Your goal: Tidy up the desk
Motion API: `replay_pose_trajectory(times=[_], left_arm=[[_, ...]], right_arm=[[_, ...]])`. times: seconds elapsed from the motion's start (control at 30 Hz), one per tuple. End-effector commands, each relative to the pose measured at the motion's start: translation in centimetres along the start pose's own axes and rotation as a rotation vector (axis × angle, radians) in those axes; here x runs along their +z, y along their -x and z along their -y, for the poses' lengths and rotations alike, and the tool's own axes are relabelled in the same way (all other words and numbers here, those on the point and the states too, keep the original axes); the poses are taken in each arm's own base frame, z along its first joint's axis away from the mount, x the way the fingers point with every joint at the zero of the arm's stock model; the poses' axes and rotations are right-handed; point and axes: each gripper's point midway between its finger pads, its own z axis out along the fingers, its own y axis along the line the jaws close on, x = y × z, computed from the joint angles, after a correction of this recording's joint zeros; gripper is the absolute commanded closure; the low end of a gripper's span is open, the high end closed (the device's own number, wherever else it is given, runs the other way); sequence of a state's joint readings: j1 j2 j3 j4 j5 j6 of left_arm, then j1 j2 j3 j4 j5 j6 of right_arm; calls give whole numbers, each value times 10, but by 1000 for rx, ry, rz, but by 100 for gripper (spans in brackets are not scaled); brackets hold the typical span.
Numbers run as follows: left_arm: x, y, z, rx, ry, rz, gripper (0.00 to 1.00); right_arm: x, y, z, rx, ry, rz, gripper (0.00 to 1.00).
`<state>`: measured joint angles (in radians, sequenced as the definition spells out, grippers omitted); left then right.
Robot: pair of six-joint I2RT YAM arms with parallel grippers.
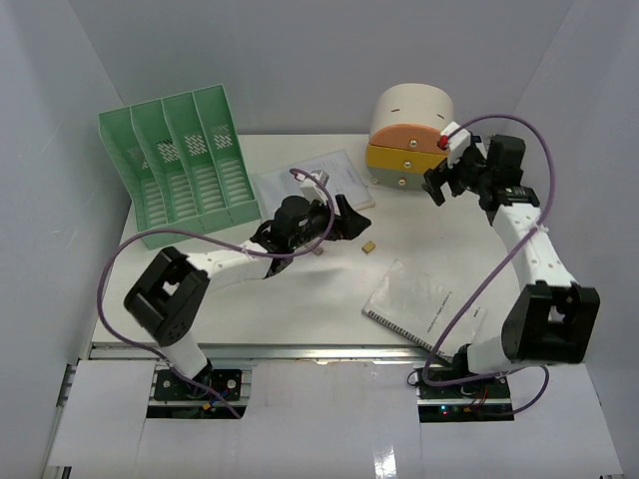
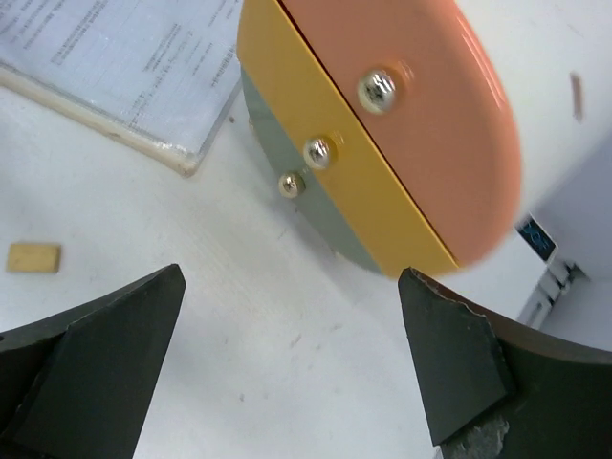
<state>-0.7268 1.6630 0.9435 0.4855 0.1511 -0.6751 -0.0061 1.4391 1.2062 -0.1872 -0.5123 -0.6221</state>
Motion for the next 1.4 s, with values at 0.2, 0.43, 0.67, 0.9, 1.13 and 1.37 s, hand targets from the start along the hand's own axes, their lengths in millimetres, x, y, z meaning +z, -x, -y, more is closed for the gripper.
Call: replay_pose_trajectory(times=[0.2, 0.43, 0.67, 0.9, 1.13, 1.37], left_arm=[[138, 17, -16, -136, -228, 16, 23], [201, 40, -41, -220, -136, 113, 24], [238, 31, -64, -322, -76, 159, 27], [251, 14, -73, -385, -75, 168, 30], [255, 10, -71, -459, -85, 184, 37], [259, 6, -60, -503, -105, 183, 38]], right_arm=[[-80, -34, -71, 527, 311, 197, 46], [-96, -57, -67, 630, 314, 188, 49], [-104, -56, -60, 608, 272, 201, 46], [-107, -53, -58, 597, 267, 219, 45], [-108, -52, -59, 603, 277, 226, 45], [-114, -51, -56, 601, 263, 239, 44]])
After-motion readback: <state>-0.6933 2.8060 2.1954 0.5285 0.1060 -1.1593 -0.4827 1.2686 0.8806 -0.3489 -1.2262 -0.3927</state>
